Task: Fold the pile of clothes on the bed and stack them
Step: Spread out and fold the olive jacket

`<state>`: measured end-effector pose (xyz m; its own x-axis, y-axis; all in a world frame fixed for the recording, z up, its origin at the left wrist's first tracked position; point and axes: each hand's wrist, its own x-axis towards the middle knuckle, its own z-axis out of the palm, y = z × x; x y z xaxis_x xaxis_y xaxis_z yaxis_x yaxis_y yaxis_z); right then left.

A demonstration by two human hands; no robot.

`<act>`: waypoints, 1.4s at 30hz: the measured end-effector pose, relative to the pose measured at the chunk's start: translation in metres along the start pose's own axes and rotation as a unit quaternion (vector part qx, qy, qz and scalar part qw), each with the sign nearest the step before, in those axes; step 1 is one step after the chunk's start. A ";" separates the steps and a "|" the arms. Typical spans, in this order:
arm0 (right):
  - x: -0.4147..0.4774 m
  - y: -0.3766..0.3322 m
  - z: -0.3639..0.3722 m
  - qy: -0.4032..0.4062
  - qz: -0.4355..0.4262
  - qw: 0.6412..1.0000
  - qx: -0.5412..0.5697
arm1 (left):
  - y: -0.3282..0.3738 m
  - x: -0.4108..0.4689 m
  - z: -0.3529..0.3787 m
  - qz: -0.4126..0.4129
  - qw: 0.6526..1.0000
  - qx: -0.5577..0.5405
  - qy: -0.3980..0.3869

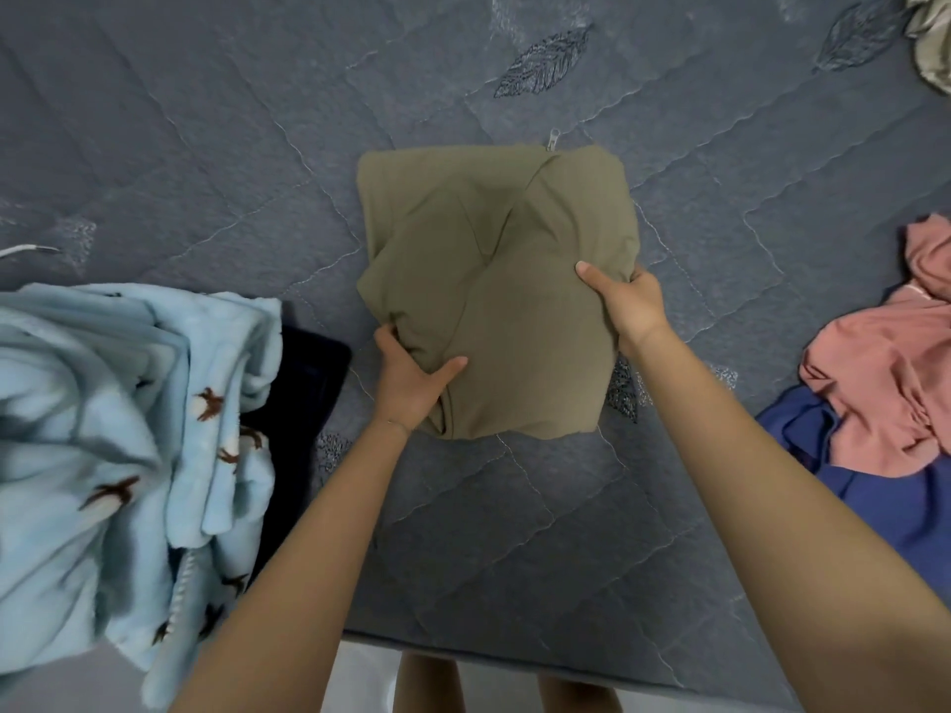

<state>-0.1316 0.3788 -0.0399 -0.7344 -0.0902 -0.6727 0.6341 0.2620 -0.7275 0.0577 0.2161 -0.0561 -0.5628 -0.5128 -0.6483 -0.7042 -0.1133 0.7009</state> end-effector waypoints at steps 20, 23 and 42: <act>-0.204 0.130 0.008 0.147 0.211 0.938 0.233 | 0.064 0.001 -0.033 0.402 0.790 0.428 -0.175; -0.196 0.147 -0.003 0.152 0.219 0.947 0.178 | 0.050 0.001 -0.024 0.367 0.806 0.452 -0.103; -0.093 0.098 -0.060 0.055 0.023 0.979 -0.193 | -0.047 -0.058 -0.007 -0.098 0.991 -0.091 0.021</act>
<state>-0.0156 0.4701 -0.0402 -0.7430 0.0290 -0.6687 0.5432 0.6098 -0.5771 0.1266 0.2451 -0.0487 -0.4019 -0.5008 -0.7665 -0.7061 -0.3635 0.6077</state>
